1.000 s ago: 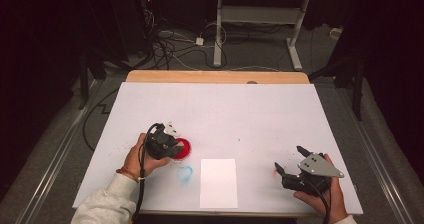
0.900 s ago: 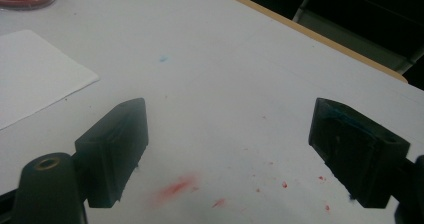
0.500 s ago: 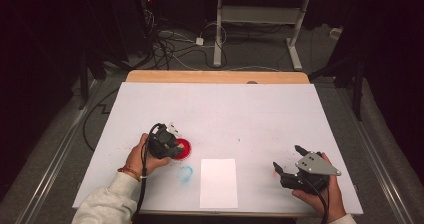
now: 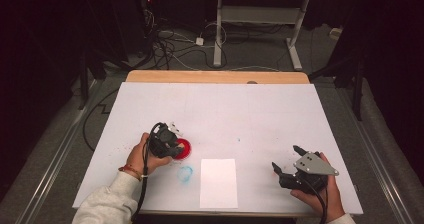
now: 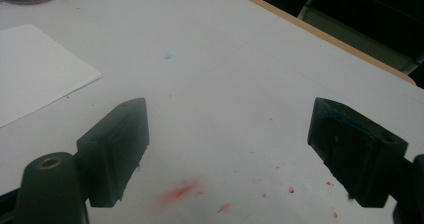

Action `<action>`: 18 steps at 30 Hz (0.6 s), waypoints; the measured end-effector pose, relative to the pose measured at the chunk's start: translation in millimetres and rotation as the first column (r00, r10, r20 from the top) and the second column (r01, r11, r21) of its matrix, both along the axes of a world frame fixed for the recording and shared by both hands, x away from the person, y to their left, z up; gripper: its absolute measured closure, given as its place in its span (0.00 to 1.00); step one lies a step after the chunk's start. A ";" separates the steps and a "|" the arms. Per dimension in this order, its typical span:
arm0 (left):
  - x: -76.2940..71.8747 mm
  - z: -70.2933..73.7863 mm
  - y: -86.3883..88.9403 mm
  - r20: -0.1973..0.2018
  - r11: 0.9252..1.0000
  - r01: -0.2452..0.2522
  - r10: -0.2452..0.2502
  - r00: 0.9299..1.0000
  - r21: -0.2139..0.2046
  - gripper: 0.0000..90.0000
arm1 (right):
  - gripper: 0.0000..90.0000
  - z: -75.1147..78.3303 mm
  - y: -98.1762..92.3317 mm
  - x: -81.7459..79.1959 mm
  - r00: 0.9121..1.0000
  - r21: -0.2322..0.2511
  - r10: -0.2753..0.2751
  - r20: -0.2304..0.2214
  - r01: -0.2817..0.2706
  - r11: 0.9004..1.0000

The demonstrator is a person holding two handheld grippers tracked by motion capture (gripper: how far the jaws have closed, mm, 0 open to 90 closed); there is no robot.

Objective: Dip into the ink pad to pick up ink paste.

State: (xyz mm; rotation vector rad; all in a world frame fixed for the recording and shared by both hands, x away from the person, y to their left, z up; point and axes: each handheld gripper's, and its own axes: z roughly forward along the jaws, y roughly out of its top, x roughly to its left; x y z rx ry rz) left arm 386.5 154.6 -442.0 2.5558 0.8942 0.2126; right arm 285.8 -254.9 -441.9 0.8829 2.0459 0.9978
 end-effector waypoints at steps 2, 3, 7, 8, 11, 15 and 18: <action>1.1 0.7 -0.6 -0.007 1.000 0.002 -0.002 1.000 0.005 0.82 | 0.19 -0.9 0.6 0.1 1.000 -0.004 0.001 -0.005 -0.001 1.000; 1.7 1.2 -0.7 -0.012 1.000 0.004 -0.004 1.000 0.009 0.82 | 0.19 -0.8 0.9 0.1 1.000 -0.007 0.002 -0.004 -0.002 1.000; 5.2 4.0 -3.2 -0.037 0.999 0.010 -0.009 0.999 0.031 0.82 | 0.19 -0.5 0.6 -0.3 1.000 -0.002 0.000 -0.005 0.000 1.000; 6.4 4.6 -3.9 -0.045 0.999 0.011 -0.009 0.999 0.034 0.82 | 0.19 -0.6 0.6 -0.2 1.000 -0.002 -0.002 -0.006 0.002 1.000; 8.4 6.0 -5.0 -0.059 0.999 0.014 -0.011 0.998 0.046 0.82 | 0.19 -0.5 0.9 -0.2 1.000 -0.003 0.001 -0.006 -0.001 1.000; 9.4 6.3 -6.0 -0.069 0.998 0.018 -0.014 0.998 0.055 0.82 | 0.19 -1.0 0.4 -0.1 1.000 -0.005 0.000 -0.008 0.000 1.000; 9.5 6.0 -5.5 -0.070 0.998 0.019 -0.015 0.997 0.052 0.82 | 0.19 -0.8 0.1 -0.5 1.000 -0.005 -0.002 -0.006 0.002 1.000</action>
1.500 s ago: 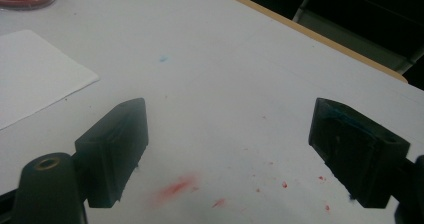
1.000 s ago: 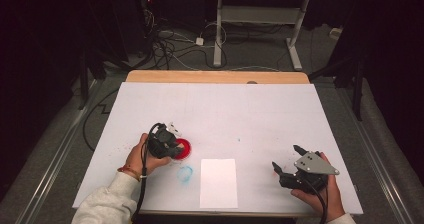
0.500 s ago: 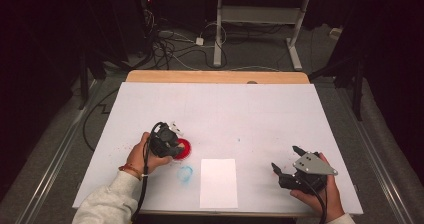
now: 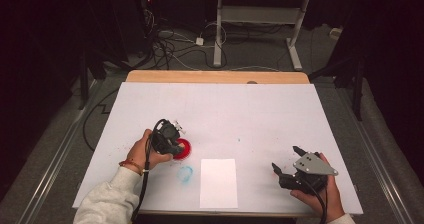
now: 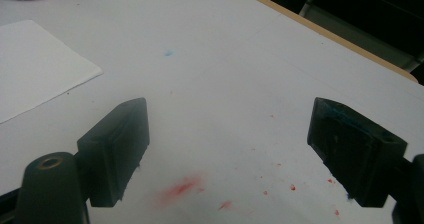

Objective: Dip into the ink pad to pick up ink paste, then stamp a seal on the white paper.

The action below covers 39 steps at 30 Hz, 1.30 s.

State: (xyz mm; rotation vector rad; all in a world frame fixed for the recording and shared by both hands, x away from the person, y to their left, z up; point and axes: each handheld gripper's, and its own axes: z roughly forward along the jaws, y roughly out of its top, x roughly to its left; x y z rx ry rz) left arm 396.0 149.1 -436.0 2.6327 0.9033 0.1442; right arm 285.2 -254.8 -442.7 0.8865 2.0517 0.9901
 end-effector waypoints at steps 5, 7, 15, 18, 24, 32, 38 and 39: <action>-1.2 -0.3 -0.8 0.010 1.000 0.004 -0.004 1.000 0.008 0.82 | 0.20 0.2 -0.9 -0.4 1.000 0.001 -0.001 -0.001 0.001 1.000; -1.4 -0.7 -0.4 0.011 1.000 0.005 -0.005 1.000 0.006 0.82 | 0.20 0.2 -0.9 -0.7 1.000 0.001 -0.005 0.000 0.005 1.000; -5.7 -1.4 -0.1 0.049 1.000 0.013 -0.014 0.999 0.006 0.82 | 0.20 -2.2 2.1 -1.8 1.000 -0.021 0.009 -0.003 -0.009 1.000; -9.4 -1.4 -0.8 0.096 1.000 -0.012 0.011 0.995 0.010 0.82 | 0.20 -2.1 -0.7 -2.1 1.000 -0.013 -0.003 -0.005 0.003 1.000; -15.9 14.4 5.8 0.162 0.998 -0.015 0.025 0.987 -0.062 0.82 | 0.20 -0.1 -0.4 -3.0 1.000 -0.006 0.002 0.006 -0.002 1.000; -18.1 15.6 6.9 0.177 0.997 -0.007 0.021 0.984 -0.082 0.82 | 0.20 -0.3 -2.8 -3.0 1.000 -0.003 -0.005 0.004 0.005 1.000; -21.4 20.6 7.1 0.218 0.993 0.012 0.014 0.976 -0.115 0.82 | 0.20 -1.0 -3.8 -3.7 1.000 -0.005 -0.003 0.002 0.003 1.000; -22.3 21.3 7.3 0.218 0.993 0.016 0.011 0.976 -0.121 0.82 | 0.20 -0.9 -4.1 -3.6 1.000 -0.004 -0.005 0.001 0.005 1.000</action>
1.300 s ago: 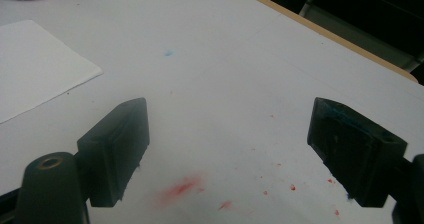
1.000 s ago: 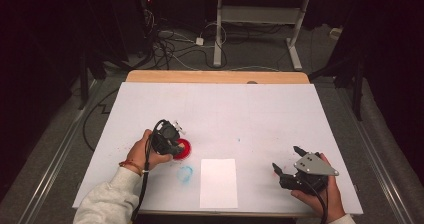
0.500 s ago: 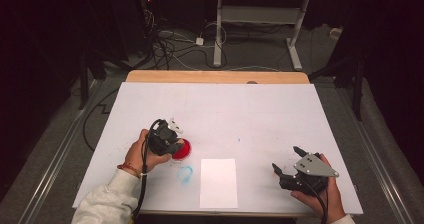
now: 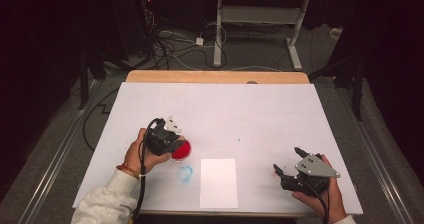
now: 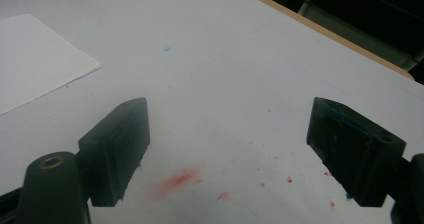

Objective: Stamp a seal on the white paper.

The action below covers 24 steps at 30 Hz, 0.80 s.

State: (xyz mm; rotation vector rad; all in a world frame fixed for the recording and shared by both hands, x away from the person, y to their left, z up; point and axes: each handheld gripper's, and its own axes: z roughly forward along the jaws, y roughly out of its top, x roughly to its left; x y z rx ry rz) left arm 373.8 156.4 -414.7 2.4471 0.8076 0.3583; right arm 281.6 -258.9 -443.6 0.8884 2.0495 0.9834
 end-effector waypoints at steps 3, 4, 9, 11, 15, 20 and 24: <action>-2.4 2.5 0.1 -0.009 1.000 0.016 -0.016 1.000 0.000 0.82 | 0.20 1.1 0.0 -0.6 1.000 0.006 -0.003 0.004 0.003 1.000; -3.5 4.2 0.2 -0.007 1.000 0.021 -0.021 1.000 -0.001 0.82 | 0.20 1.1 0.3 -0.8 1.000 0.005 0.001 0.004 -0.001 1.000; -10.8 13.9 -0.9 0.009 0.999 0.046 -0.046 0.999 -0.017 0.82 | 0.20 0.9 1.9 -1.0 1.000 -0.001 0.003 0.004 -0.003 1.000; -13.1 16.6 -1.8 0.018 0.998 0.054 -0.054 0.998 -0.028 0.82 | 0.20 0.8 1.9 -1.3 1.000 -0.002 0.006 0.004 -0.006 1.000; -15.5 17.4 -5.5 0.023 0.998 0.065 -0.064 0.998 -0.019 0.82 | 0.20 1.0 1.9 -1.4 1.000 -0.001 0.007 0.003 -0.007 1.000; -19.5 18.5 -10.0 0.020 0.995 0.094 -0.094 0.995 -0.035 0.82 | 0.20 1.8 2.6 -2.5 1.000 -0.004 0.008 0.009 -0.008 1.000; -24.3 20.7 -18.1 0.017 0.990 0.137 -0.137 0.990 -0.026 0.82 | 0.20 1.6 1.8 -2.0 1.000 -0.002 0.005 0.008 -0.005 1.000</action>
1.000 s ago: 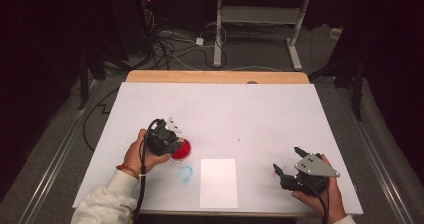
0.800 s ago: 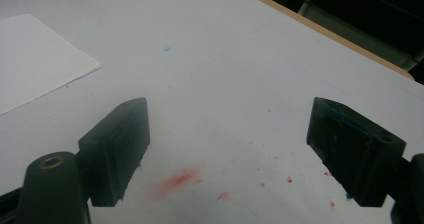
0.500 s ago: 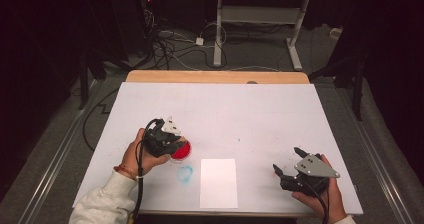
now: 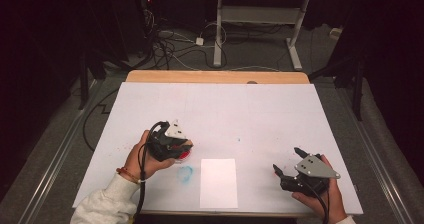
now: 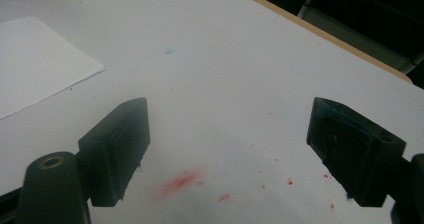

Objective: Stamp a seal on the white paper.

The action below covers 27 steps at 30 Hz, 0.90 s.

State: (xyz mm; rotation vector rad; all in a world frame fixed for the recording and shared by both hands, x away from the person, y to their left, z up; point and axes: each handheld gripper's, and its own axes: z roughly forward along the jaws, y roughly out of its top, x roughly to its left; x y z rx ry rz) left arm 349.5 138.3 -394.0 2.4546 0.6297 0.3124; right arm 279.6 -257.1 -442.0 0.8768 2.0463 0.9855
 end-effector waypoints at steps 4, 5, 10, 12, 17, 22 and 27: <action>-5.4 0.3 -10.6 0.002 0.999 0.043 -0.043 0.999 0.006 0.82 | 0.20 0.0 0.8 -0.3 1.000 -0.002 0.003 0.001 -0.003 1.000; -6.6 0.2 -13.2 0.001 0.999 0.051 -0.051 0.999 0.004 0.82 | 0.20 -0.2 0.9 -0.3 1.000 -0.003 0.003 0.000 -0.003 1.000; -12.3 -3.8 -26.1 -0.013 0.995 0.104 -0.104 0.994 0.003 0.82 | 0.20 -0.7 1.2 -0.1 1.000 -0.004 0.006 0.000 -0.006 1.000; -14.9 -6.2 -31.3 -0.014 0.991 0.131 -0.131 0.991 0.001 0.82 | 0.20 -0.8 1.4 -0.2 1.000 -0.004 0.006 0.001 -0.006 1.000; -18.7 -12.6 -43.0 -0.031 0.989 0.148 -0.148 0.989 -0.001 0.82 | 0.20 -1.4 1.3 0.1 1.000 -0.007 0.009 -0.003 -0.009 1.000; -20.4 -17.4 -50.1 -0.053 0.987 0.161 -0.162 0.985 -0.014 0.82 | 0.20 -1.9 1.5 0.3 1.000 -0.010 0.009 -0.007 -0.009 1.000; -23.1 -22.5 -57.0 -0.060 0.982 0.189 -0.188 0.980 0.005 0.82 | 0.20 -2.6 2.2 0.2 1.000 -0.012 0.011 -0.010 -0.011 1.000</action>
